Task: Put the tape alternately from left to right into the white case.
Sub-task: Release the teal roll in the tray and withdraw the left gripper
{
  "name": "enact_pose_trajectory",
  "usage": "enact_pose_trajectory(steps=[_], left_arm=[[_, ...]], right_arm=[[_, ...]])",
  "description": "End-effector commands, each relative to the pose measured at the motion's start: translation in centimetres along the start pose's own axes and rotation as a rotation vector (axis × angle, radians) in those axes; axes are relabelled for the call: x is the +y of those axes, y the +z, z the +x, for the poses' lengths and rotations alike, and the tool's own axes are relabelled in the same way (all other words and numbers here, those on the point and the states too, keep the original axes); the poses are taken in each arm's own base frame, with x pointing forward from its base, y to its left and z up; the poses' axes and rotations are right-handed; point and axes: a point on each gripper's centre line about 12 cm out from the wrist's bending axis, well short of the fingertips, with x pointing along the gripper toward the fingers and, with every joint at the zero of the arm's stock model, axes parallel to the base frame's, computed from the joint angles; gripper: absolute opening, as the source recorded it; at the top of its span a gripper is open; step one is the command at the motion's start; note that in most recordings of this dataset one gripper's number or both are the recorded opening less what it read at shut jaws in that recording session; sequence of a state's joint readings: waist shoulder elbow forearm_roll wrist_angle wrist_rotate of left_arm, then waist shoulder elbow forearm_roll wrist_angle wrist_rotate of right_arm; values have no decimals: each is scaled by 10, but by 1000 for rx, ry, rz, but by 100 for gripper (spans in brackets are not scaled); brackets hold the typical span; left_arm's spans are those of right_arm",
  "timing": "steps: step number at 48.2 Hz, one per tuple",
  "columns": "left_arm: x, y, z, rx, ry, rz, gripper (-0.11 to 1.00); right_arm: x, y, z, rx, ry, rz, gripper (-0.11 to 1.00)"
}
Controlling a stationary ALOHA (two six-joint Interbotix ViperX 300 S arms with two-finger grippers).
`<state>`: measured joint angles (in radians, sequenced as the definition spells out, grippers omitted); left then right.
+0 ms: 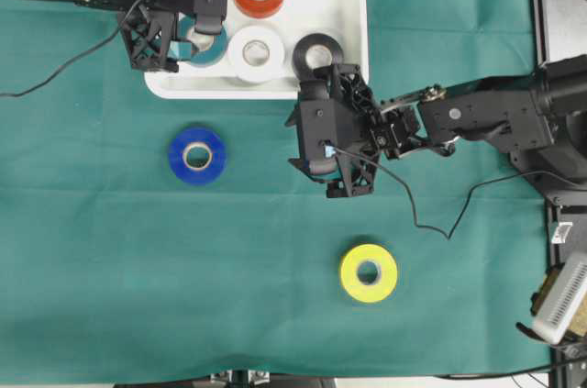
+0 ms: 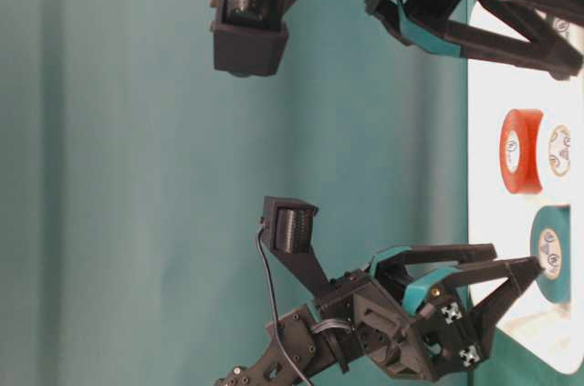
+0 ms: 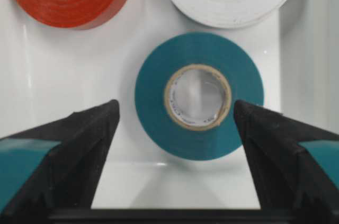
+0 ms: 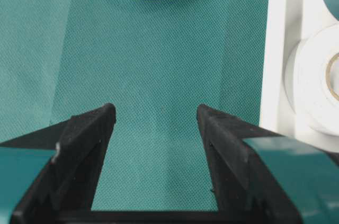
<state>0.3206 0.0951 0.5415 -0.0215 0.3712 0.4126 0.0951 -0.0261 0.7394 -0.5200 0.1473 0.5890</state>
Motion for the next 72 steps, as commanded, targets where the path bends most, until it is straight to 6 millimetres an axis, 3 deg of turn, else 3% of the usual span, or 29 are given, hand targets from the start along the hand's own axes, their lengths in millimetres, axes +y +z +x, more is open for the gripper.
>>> enact_pose_trajectory(steps=[1, 37, 72], left_arm=[[4, 9, -14, -45, 20, -2, 42], [-30, 24, -39, -104, -17, 68, 42], [-112, 26, -63, -126, -154, 29, 42]], right_arm=[[2, 11, -8, -41, 10, 4, 67], [2, 10, -8, -41, 10, 2, 67], [2, 10, -8, -40, 10, 2, 67]])
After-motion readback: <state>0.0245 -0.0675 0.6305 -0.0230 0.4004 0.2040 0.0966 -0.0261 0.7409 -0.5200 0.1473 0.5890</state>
